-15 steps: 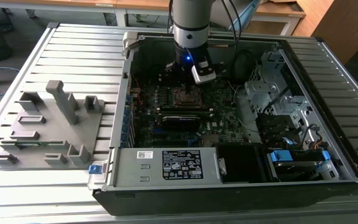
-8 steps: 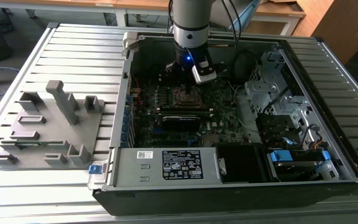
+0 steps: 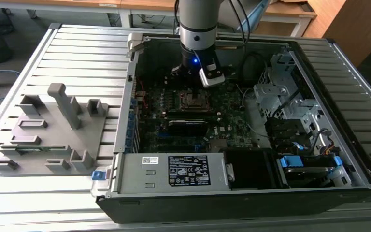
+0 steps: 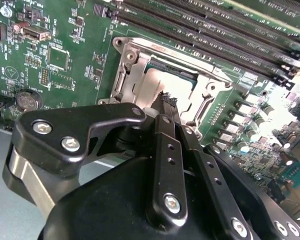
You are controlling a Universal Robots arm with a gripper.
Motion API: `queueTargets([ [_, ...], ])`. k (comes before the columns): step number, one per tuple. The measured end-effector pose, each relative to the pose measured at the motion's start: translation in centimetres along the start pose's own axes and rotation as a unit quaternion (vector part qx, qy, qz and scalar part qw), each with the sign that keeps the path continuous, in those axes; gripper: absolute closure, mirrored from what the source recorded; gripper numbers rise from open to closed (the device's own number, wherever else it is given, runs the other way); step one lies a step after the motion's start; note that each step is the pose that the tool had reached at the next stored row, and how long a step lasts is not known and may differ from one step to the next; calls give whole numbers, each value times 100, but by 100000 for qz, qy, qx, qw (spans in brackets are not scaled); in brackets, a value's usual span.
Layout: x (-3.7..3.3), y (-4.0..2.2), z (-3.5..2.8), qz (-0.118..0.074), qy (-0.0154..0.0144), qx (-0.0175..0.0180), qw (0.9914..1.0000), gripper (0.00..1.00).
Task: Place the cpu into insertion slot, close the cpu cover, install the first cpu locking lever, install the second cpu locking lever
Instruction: 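Install the first cpu locking lever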
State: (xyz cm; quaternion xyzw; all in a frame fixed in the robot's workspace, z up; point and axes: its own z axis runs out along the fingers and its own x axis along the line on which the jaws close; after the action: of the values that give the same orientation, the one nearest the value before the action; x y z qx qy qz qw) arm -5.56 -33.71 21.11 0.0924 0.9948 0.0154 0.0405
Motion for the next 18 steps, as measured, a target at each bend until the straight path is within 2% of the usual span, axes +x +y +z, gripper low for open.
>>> queueTargets([
  [4,-5,-29,1,-243,9,-5,100000,89],
  [7,-5,-31,3,-509,21,-23,99999,89],
  [13,-5,-31,7,-2678,105,-189,99964,89],
  [18,-5,-31,8,-2880,110,-210,99958,89],
])
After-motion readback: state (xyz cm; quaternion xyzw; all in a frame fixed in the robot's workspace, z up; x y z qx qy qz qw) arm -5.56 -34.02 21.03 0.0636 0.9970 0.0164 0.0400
